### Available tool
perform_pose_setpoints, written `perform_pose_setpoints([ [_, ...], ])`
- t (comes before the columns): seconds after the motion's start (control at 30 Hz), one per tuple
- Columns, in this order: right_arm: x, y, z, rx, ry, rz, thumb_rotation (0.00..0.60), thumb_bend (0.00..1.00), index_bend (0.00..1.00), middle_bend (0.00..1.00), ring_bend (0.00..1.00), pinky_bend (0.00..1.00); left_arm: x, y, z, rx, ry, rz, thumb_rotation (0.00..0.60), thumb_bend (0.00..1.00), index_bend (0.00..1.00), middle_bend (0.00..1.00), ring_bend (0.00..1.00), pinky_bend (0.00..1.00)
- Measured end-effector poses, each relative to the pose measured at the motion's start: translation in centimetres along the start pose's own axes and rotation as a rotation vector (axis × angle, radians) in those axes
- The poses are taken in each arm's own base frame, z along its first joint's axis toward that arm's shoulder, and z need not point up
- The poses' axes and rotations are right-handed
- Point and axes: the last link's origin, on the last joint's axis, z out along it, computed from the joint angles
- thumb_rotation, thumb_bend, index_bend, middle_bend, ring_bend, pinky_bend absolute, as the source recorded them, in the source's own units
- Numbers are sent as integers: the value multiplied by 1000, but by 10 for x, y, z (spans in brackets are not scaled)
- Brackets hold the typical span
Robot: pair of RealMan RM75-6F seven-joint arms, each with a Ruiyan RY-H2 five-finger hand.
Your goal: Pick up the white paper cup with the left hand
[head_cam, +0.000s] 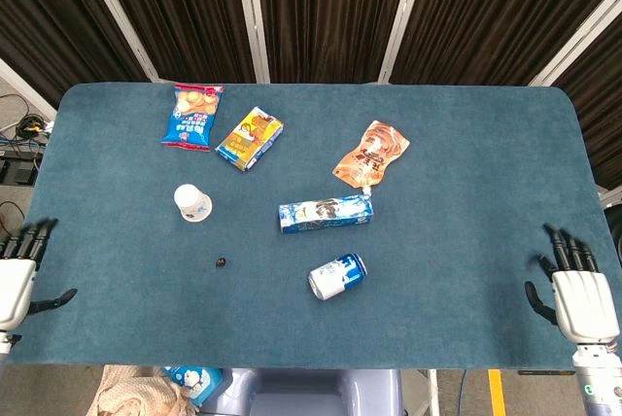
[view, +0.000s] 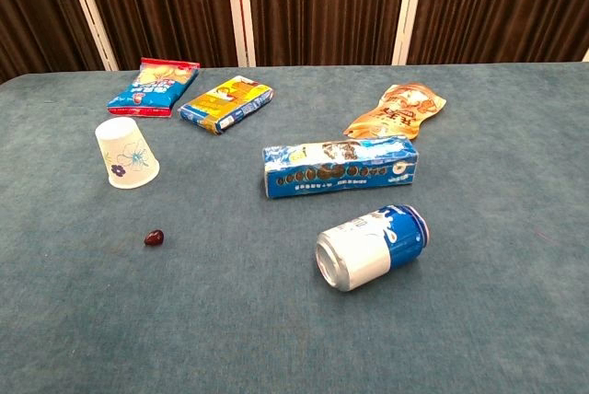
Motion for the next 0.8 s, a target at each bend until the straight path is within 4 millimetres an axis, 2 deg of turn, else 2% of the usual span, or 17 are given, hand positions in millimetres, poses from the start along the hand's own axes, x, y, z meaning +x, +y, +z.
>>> perform_pose_setpoints([
  [0.57, -2, -1, 0, -12, -33, 18, 600, 382, 0, 0, 0, 81, -3, 0, 1, 4, -17, -26, 600, 6, 0, 0, 0, 17],
  [0.8, -2, -2, -2, -2, -35, 25, 600, 383, 0, 0, 0, 81, 5, 4, 11, -8, 1, -27, 600, 23, 0, 0, 0, 20],
])
